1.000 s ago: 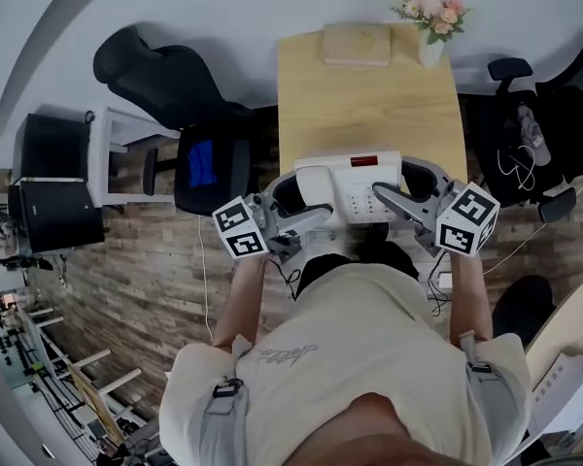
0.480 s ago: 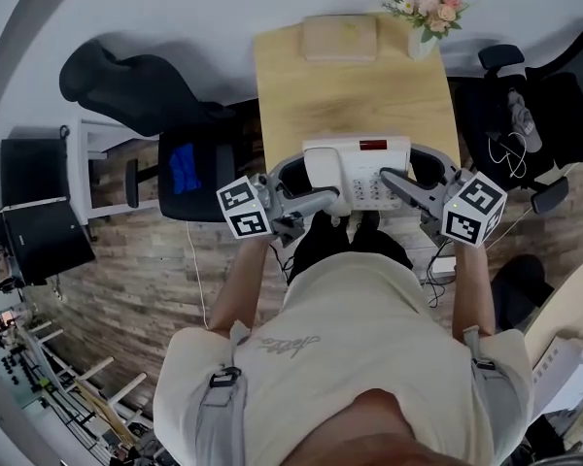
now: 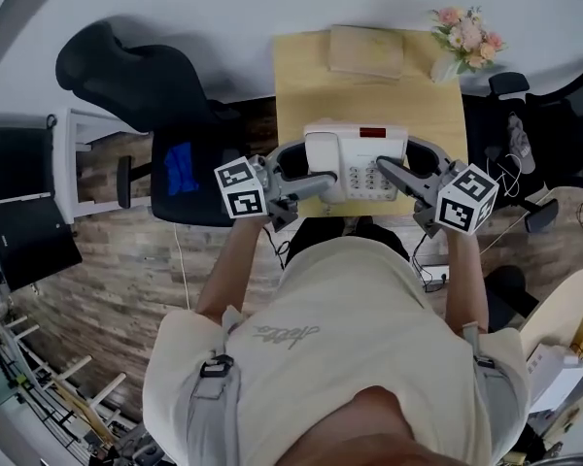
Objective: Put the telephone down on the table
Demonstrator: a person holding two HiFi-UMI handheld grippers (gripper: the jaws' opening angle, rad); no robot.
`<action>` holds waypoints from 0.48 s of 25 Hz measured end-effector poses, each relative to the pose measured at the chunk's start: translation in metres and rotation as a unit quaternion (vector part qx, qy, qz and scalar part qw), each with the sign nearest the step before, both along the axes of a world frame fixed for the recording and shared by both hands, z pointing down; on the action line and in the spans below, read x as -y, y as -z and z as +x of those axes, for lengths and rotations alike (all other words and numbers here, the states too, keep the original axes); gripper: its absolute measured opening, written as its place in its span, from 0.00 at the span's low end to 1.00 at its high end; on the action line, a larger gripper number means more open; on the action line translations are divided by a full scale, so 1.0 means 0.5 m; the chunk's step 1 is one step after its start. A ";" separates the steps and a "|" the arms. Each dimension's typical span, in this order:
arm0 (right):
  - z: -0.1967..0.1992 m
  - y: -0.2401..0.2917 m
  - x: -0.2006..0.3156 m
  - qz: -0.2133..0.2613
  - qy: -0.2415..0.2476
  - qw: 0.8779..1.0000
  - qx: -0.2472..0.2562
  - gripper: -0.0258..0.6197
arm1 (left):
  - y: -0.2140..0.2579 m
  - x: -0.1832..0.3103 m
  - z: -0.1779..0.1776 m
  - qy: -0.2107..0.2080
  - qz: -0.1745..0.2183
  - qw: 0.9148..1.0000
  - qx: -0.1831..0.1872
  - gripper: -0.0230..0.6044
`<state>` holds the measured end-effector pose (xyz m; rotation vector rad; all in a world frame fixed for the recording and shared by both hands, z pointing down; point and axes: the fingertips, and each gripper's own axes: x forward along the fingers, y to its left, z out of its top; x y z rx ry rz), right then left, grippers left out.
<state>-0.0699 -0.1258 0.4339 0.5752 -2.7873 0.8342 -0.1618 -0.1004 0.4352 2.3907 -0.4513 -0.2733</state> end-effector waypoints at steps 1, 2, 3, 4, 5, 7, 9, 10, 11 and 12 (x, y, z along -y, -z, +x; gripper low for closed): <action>-0.018 -0.006 0.006 -0.004 0.002 1.000 0.002 0.37 | -0.003 0.006 -0.019 0.002 -0.002 1.000 0.002 0.64; -0.035 -0.015 0.011 -0.010 0.004 1.000 0.004 0.37 | -0.008 0.011 -0.035 0.004 -0.005 1.000 0.005 0.64; -0.049 -0.024 0.014 -0.017 0.007 1.000 0.006 0.37 | -0.014 0.015 -0.050 0.005 -0.009 1.000 0.009 0.64; -0.063 -0.035 0.018 -0.026 0.009 1.000 0.008 0.37 | -0.022 0.019 -0.063 0.005 -0.014 1.000 0.012 0.64; -0.075 -0.046 0.023 -0.034 0.010 0.999 0.010 0.37 | -0.031 0.025 -0.075 0.005 -0.019 1.000 0.015 0.64; -0.091 -0.075 0.037 -0.049 0.011 0.999 0.011 0.37 | -0.056 0.040 -0.093 0.006 -0.031 0.999 0.018 0.64; -0.094 -0.110 0.053 -0.062 0.010 0.998 0.009 0.37 | -0.092 0.057 -0.096 0.004 -0.046 0.999 0.016 0.64; -0.091 -0.130 0.059 -0.070 0.009 0.998 0.006 0.37 | -0.113 0.065 -0.092 0.002 -0.054 0.998 0.015 0.64; -0.084 -0.152 0.066 -0.078 0.008 0.997 0.003 0.37 | -0.135 0.072 -0.086 -0.001 -0.062 0.998 0.014 0.64; -0.076 -0.174 0.073 -0.087 0.006 0.996 0.001 0.37 | -0.158 0.080 -0.078 -0.004 -0.070 0.997 0.013 0.64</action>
